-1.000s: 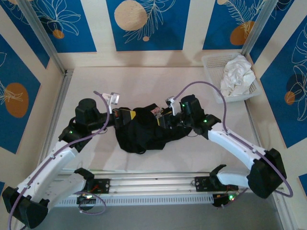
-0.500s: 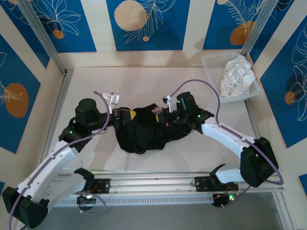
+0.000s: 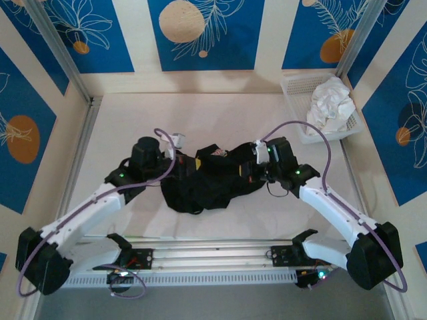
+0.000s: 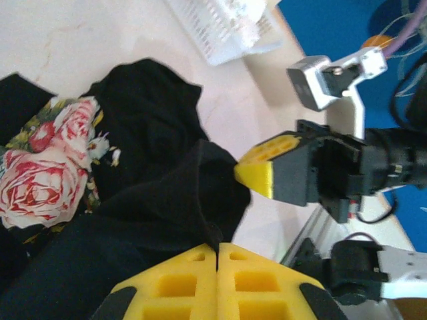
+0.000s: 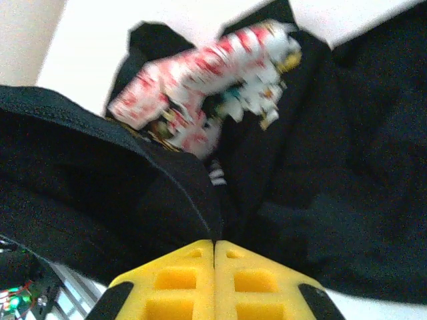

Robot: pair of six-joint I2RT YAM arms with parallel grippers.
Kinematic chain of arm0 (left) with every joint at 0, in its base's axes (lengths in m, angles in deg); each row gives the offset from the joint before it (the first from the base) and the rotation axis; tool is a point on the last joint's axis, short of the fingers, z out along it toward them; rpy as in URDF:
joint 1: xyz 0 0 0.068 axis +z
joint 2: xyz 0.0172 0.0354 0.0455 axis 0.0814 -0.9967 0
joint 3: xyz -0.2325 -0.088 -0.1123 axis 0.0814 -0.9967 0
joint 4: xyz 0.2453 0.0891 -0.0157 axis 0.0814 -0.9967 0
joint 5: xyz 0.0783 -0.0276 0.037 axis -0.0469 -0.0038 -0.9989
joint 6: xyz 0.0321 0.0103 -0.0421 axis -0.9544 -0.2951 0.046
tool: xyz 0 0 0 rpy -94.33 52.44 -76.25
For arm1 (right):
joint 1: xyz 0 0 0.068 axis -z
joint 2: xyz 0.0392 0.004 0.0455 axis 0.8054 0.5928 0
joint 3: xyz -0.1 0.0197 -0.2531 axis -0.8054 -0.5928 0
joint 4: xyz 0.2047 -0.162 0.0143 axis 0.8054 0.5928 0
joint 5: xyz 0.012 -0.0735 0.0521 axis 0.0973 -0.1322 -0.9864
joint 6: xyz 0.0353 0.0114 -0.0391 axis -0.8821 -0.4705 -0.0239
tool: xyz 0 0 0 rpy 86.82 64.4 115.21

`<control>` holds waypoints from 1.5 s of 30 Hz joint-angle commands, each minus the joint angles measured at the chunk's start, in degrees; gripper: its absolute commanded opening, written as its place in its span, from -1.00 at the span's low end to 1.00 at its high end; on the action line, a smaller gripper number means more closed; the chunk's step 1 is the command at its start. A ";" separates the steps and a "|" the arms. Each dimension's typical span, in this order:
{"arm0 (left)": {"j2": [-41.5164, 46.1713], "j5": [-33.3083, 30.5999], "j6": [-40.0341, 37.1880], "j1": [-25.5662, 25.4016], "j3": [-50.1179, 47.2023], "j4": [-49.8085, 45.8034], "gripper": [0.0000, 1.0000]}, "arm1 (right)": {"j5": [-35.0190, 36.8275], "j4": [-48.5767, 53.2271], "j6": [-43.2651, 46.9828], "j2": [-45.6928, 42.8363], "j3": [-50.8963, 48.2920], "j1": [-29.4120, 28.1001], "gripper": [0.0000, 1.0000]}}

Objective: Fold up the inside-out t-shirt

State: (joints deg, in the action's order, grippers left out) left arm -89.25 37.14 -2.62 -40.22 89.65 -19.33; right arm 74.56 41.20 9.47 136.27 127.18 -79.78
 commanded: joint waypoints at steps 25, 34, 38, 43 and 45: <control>-10.26 -18.62 -15.05 -3.52 5.86 -4.28 -1.00 | 3.48 1.54 -0.13 -5.44 -3.58 1.98 -0.84; -9.12 -37.15 -20.49 -13.62 15.51 -17.39 -1.00 | 9.08 -7.38 10.46 -7.14 -1.62 -6.52 -0.17; -8.58 -38.53 -21.06 -15.96 17.86 -19.77 -1.00 | 5.62 -19.90 16.99 -6.45 -4.51 -10.62 0.32; -7.75 -39.00 -21.55 -17.53 19.77 -22.09 -1.00 | 0.41 -30.77 22.48 -5.35 -7.26 -11.00 0.57; -7.31 -38.08 -21.47 -17.66 19.76 -22.02 -1.00 | 0.20 -32.47 25.71 -4.19 -7.69 -11.67 0.61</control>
State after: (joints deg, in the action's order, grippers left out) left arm -98.25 0.36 -22.95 -57.18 107.42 -38.76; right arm 77.82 16.61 28.39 130.83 120.69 -90.59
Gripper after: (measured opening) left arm 0.046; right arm 0.800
